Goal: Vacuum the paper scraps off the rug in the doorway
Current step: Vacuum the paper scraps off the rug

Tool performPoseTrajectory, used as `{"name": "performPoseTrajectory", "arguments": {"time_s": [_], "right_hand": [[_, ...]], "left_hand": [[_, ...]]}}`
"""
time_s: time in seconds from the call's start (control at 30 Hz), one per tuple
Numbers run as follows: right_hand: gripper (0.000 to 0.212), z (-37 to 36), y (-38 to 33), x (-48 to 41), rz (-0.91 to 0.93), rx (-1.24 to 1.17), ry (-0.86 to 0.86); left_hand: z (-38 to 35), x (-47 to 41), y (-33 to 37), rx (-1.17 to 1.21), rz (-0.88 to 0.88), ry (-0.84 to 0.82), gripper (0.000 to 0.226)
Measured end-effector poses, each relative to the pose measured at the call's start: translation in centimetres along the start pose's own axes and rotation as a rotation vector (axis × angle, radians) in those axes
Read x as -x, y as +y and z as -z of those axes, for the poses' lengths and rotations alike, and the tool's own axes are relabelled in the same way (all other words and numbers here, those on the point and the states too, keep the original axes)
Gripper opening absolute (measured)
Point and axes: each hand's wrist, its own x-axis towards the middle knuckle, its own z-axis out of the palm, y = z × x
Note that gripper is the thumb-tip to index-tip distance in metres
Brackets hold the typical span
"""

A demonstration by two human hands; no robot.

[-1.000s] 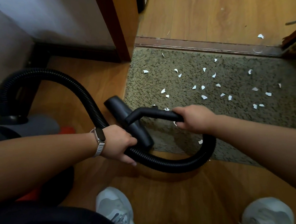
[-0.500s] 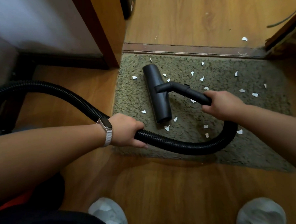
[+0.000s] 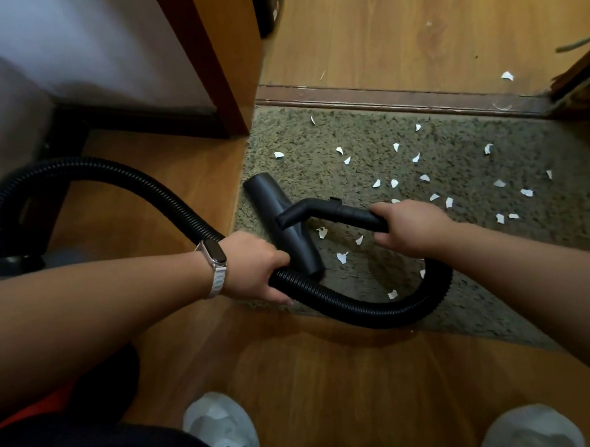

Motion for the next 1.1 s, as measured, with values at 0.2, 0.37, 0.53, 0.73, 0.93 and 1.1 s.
{"name": "performPoseTrajectory", "arguments": {"time_s": [0.2,0.37,0.53,0.73,0.93,1.1], "right_hand": [[0.026,0.9,2.0,0.3,-0.063,-0.018,0.013],[0.021,1.2,3.9,0.9,-0.114,-0.024,0.046],[0.015,1.3,4.6,1.5,-0.156,-0.040,0.073],[0.017,1.4,4.3,1.4,-0.144,-0.032,0.071],[0.021,0.8,2.7,0.6,-0.068,0.012,0.030],[0.027,0.7,0.5,-0.1,0.027,0.028,0.022]], "left_hand": [[-0.6,-0.4,0.2,0.037,0.018,0.025,0.060],[-0.3,-1.6,0.0,0.039,0.017,0.052,0.059],[0.9,-2.6,-1.2,0.009,0.011,0.003,0.059],[2.2,-3.5,-1.2,-0.062,0.001,-0.080,0.055],[1.4,-2.9,-0.2,-0.027,0.037,-0.051,0.047],[1.3,-1.3,0.0,-0.032,0.050,-0.056,0.045]]}}
